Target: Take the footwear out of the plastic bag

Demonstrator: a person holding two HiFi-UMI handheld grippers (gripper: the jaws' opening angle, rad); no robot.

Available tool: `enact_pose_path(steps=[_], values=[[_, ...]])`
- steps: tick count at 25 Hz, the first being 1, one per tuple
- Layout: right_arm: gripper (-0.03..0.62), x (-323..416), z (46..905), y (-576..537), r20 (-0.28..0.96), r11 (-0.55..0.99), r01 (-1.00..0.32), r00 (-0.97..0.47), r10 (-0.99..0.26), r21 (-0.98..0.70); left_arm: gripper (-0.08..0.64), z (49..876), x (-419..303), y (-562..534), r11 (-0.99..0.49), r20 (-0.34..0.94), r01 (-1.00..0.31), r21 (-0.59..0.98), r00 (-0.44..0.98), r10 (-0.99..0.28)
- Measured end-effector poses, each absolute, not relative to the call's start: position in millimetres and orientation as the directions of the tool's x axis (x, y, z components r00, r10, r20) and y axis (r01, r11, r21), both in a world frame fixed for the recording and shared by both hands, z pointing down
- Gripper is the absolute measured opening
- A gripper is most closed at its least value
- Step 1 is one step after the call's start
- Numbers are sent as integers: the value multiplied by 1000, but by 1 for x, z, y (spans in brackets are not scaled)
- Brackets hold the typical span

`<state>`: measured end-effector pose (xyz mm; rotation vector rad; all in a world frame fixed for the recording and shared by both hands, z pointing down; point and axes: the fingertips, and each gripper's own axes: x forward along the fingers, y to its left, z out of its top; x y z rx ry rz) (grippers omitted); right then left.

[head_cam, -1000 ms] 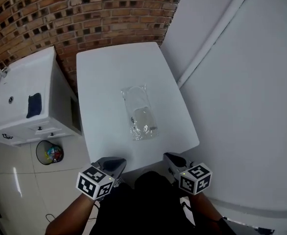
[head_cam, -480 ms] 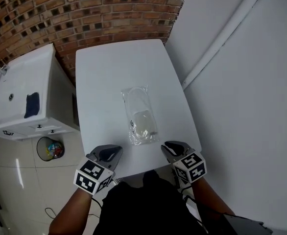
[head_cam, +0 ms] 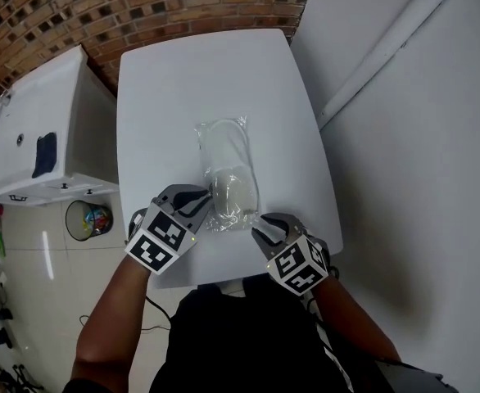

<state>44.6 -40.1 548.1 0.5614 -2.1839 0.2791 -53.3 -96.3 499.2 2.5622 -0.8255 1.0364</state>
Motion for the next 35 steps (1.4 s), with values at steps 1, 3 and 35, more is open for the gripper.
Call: enact_pose_path(steps=[1,3,35], values=[[123,44,551,-41,787,883,-470,-545,-289,-1,41,506,-49,-101,-817,717,-577,13,575,-395],[122,43,557,-43,793,898,-440,-542,-277,13,41,519,-38,-109,-839,750,-543,-5,553,-362],[2,28,576,7,812,981,-105,-550,-196,165,7,593,3,-142,-879,857,-474,51,473,-205]])
